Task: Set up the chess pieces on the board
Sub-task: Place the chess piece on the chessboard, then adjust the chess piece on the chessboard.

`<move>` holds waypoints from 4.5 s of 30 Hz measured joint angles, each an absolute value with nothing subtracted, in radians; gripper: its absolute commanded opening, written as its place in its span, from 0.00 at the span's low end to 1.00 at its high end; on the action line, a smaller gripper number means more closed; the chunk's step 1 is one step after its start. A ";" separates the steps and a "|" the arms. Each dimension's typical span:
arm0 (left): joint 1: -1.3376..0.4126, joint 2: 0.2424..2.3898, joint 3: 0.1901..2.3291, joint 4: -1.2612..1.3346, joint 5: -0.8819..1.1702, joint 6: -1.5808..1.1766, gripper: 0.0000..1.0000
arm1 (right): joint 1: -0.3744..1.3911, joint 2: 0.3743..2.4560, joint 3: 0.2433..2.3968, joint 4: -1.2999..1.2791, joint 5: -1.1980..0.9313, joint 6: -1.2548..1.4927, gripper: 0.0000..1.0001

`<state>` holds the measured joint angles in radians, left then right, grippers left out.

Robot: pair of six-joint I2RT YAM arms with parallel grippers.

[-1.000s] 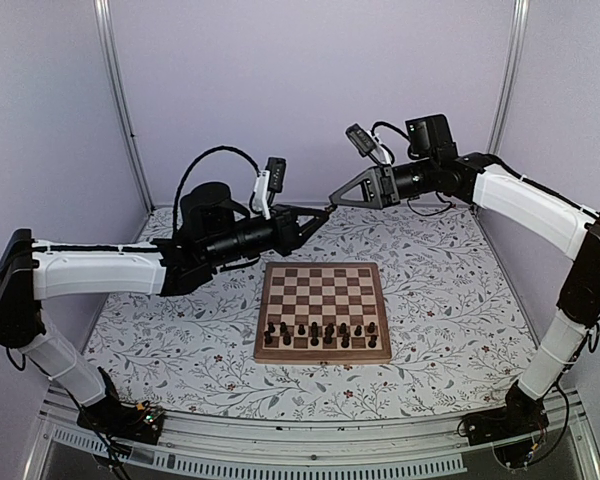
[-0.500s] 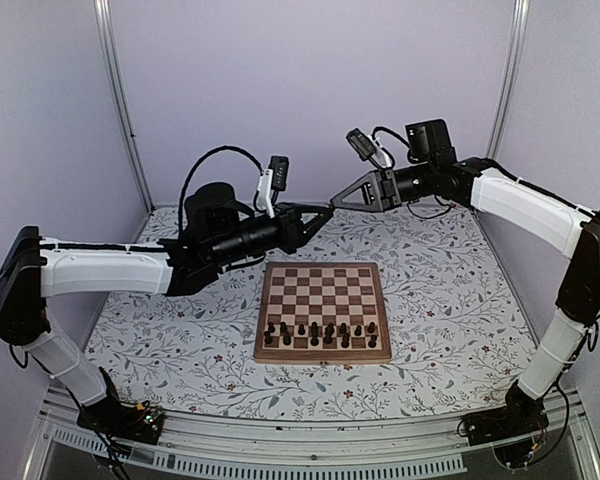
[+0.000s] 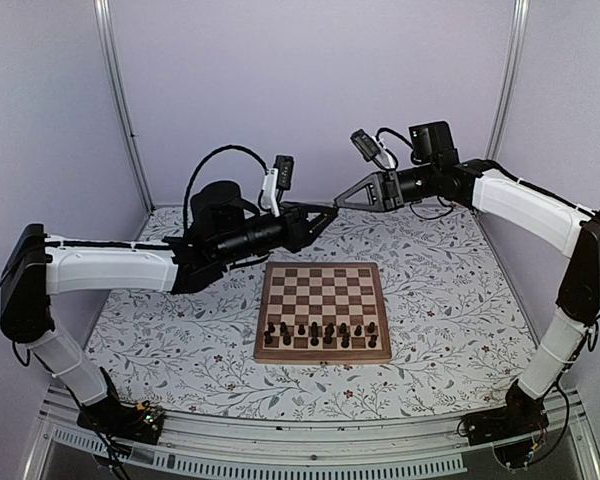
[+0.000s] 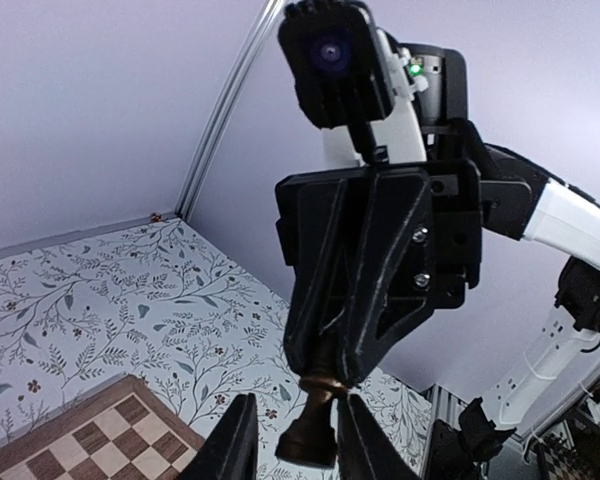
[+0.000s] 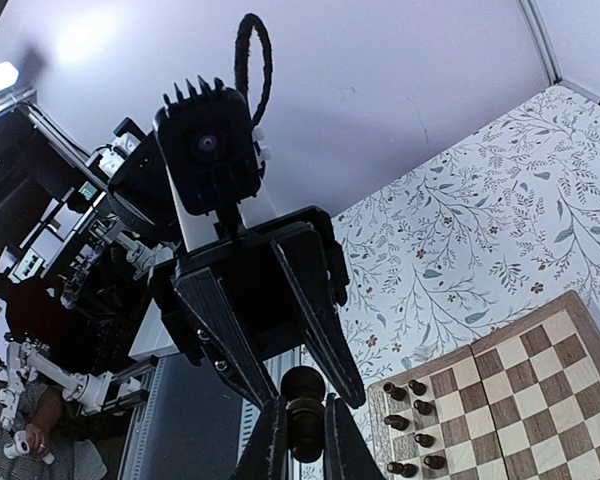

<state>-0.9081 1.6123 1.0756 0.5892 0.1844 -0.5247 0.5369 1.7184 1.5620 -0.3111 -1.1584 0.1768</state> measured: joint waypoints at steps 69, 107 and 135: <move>-0.679 1.449 1.032 0.110 0.092 -0.259 0.44 | 0.908 1.611 1.034 -0.579 -0.176 -0.699 0.06; -0.679 1.465 1.074 0.061 0.109 -0.239 0.44 | 0.623 1.485 1.201 -0.668 -0.387 -0.653 0.46; -0.698 1.431 1.148 -0.135 -0.057 -0.095 0.45 | 0.191 1.320 1.013 -0.406 -0.587 -0.424 0.59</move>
<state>-0.6983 1.4311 1.1484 -0.1352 -0.0574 -0.0948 0.1913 1.3201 1.0126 -0.4057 -0.5873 -0.4236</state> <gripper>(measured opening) 0.450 0.559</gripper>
